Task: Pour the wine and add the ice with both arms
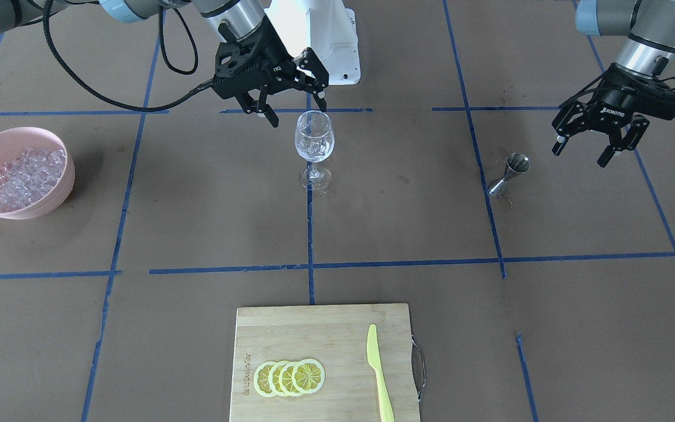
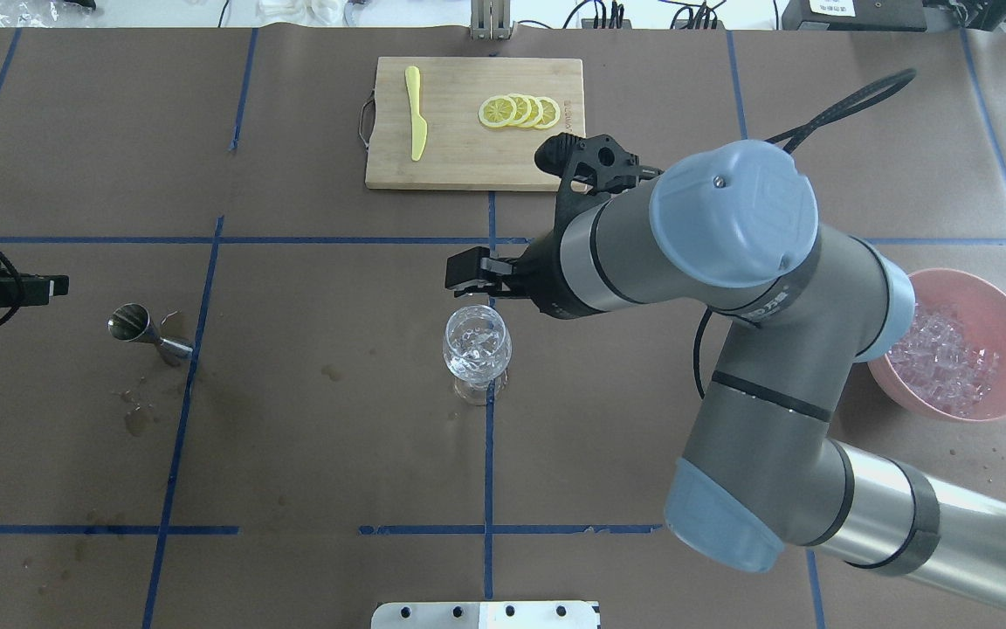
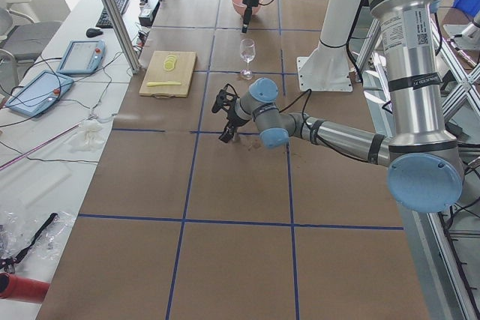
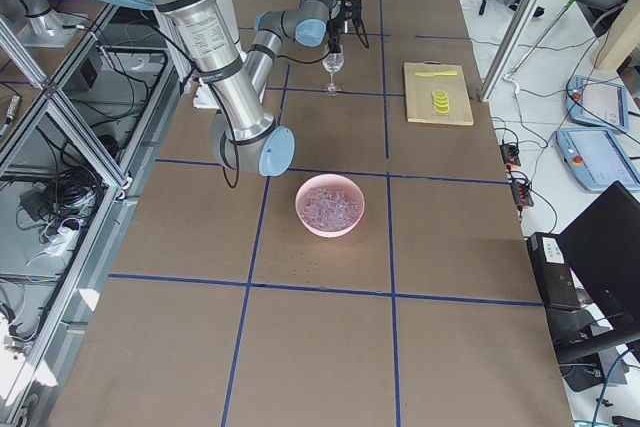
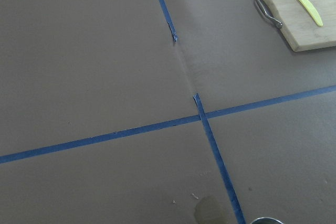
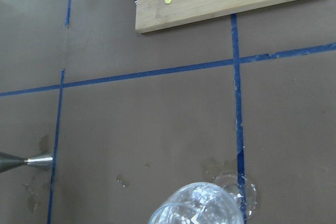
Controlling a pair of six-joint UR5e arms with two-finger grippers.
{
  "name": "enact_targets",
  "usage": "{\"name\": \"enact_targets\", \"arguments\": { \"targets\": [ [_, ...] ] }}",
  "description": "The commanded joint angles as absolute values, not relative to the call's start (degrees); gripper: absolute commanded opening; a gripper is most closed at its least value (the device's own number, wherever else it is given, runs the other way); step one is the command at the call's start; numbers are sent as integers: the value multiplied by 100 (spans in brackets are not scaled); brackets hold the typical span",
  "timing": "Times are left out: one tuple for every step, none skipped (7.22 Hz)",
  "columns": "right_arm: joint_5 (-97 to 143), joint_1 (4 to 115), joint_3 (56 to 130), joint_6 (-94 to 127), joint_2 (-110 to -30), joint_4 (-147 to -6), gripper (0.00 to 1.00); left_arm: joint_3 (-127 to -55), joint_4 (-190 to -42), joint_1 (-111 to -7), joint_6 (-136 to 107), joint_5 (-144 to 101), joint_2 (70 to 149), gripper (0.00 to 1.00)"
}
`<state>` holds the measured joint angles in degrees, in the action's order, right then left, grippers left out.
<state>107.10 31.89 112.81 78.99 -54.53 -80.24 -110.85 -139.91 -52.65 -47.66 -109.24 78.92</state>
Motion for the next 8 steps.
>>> {"name": "enact_targets", "arguments": {
  "targets": [
    [11405,3899,11364,7159,-5554,-8680,100,-10829,-13233,-5946,-3604,-11258,8426,100],
    [11591,4163,11390,6650,-5703,-8971,100,-10645,-12627,-6429,-2690,-11276,8890,100],
    [11715,4444,11399,6079,-5922,-9122,100,-10504,-12438,-6686,-2324,-11294,9042,100],
    [11933,4813,11399,5456,-6202,-9306,100,-10416,-12445,-6758,-2312,-11294,9044,100],
    [12040,5130,11382,4727,-6431,-9508,100,-10041,-12532,-6759,-2407,-11259,9140,100],
    [12041,5385,11347,4050,-6608,-9753,100,-9854,-12464,-6767,-2399,-11259,9158,100],
    [12041,5605,11286,3434,-6653,-10034,100,-9757,-12411,-6889,-2399,-11276,9219,100],
    [12032,5808,11242,2810,-6749,-10333,100,-9747,-11923,-7021,-2356,-11424,9333,100]
  ]
}}
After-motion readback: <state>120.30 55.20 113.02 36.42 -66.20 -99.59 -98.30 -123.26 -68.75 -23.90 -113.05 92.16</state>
